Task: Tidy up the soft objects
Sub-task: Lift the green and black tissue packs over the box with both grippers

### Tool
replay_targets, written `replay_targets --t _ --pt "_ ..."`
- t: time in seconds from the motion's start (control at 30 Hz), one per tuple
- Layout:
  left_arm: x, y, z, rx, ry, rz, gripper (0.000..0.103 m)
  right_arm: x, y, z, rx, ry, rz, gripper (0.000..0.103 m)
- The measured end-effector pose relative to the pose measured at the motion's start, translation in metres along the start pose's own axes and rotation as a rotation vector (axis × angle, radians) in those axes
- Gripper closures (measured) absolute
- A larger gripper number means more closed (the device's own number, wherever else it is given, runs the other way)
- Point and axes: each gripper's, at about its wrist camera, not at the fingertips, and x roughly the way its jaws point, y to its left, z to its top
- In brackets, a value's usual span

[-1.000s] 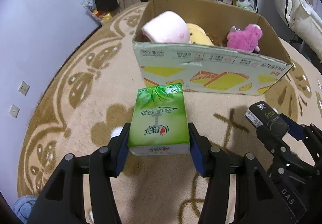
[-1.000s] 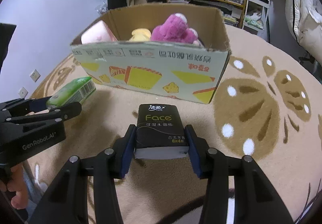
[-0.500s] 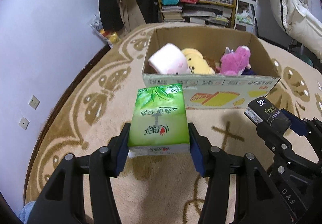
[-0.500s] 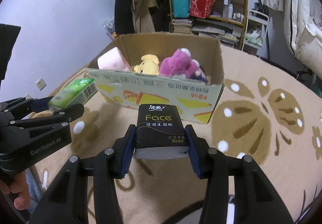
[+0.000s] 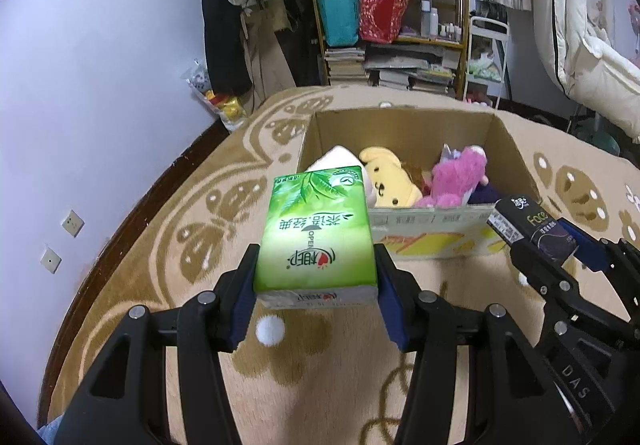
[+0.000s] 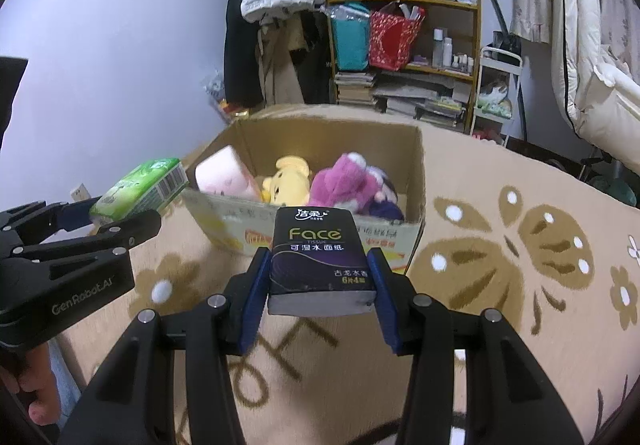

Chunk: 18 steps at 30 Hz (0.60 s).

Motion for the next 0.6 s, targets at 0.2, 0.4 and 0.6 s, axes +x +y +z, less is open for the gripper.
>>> replay_targets --t 0.2,0.4,0.6 --pt "-0.002 0.002 0.010 -0.011 -0.035 0.007 0.051 -0.008 -0.004 0.011 0.023 -0.068 0.007 0.052" --pt "0.001 0.000 0.015 -0.021 -0.068 0.006 0.051 -0.006 -0.006 0.023 0.028 -0.109 0.003 0.052" --pt "0.008 -0.003 0.022 -0.024 -0.096 -0.021 0.051 0.004 -0.010 0.032 0.035 -0.130 0.007 0.052"
